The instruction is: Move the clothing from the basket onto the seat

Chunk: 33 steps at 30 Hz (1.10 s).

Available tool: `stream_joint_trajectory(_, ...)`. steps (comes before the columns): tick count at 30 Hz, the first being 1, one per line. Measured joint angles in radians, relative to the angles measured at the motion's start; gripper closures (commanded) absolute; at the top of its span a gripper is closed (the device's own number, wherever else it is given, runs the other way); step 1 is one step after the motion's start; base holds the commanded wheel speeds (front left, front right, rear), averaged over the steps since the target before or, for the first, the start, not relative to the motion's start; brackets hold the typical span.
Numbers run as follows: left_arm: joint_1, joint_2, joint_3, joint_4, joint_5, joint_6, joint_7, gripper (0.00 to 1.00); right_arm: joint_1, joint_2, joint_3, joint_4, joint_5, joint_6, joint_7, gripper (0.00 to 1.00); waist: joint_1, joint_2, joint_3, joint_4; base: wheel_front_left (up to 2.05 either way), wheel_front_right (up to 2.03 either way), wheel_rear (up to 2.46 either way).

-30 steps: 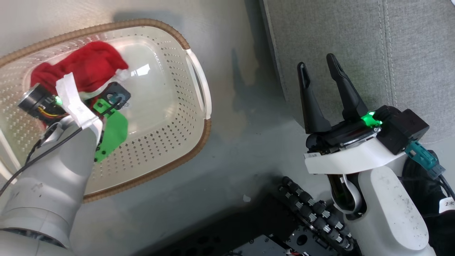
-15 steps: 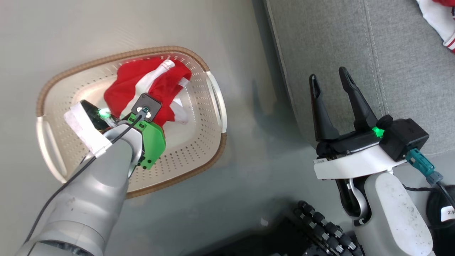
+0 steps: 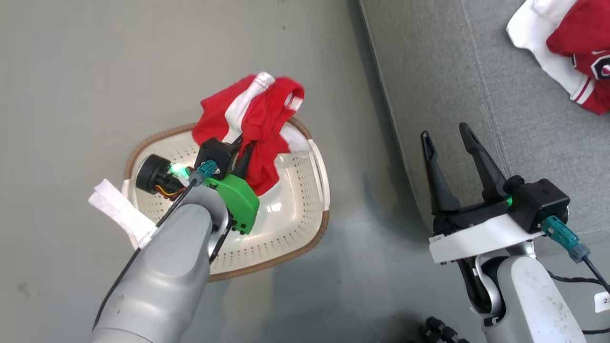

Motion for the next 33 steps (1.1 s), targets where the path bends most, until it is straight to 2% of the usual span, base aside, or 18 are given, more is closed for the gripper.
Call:
stream_joint_trajectory(9,0.153,0.030,0.072,-0.370,-0.082,0.002,-0.003,1.00,0.065,0.000,-0.007,-0.025,-0.013,0.000,0.049,0.00,0.0000,0.0000,-0.143,0.040,0.00,0.00,0.00)
stream_joint_trajectory(14,0.248,0.033,0.133,-0.565,-0.100,0.024,-0.005,1.00,0.097,0.000,-0.007,-0.038,-0.016,0.000,0.073,0.00,0.0000,0.0000,-0.220,0.057,0.00,0.00,0.00)
stream_joint_trajectory(25,0.411,0.050,0.179,-0.834,-0.071,0.049,-0.005,1.00,0.166,0.000,-0.006,-0.068,-0.022,0.000,0.118,0.00,0.0000,0.0000,-0.358,0.080,0.00,0.00,0.00)
stream_joint_trajectory(33,0.538,0.042,0.196,-0.944,-0.050,0.062,-0.005,1.00,0.235,-0.004,-0.005,-0.099,-0.027,0.000,0.160,0.00,0.0000,0.0000,-0.451,0.096,0.00,0.00,0.00)
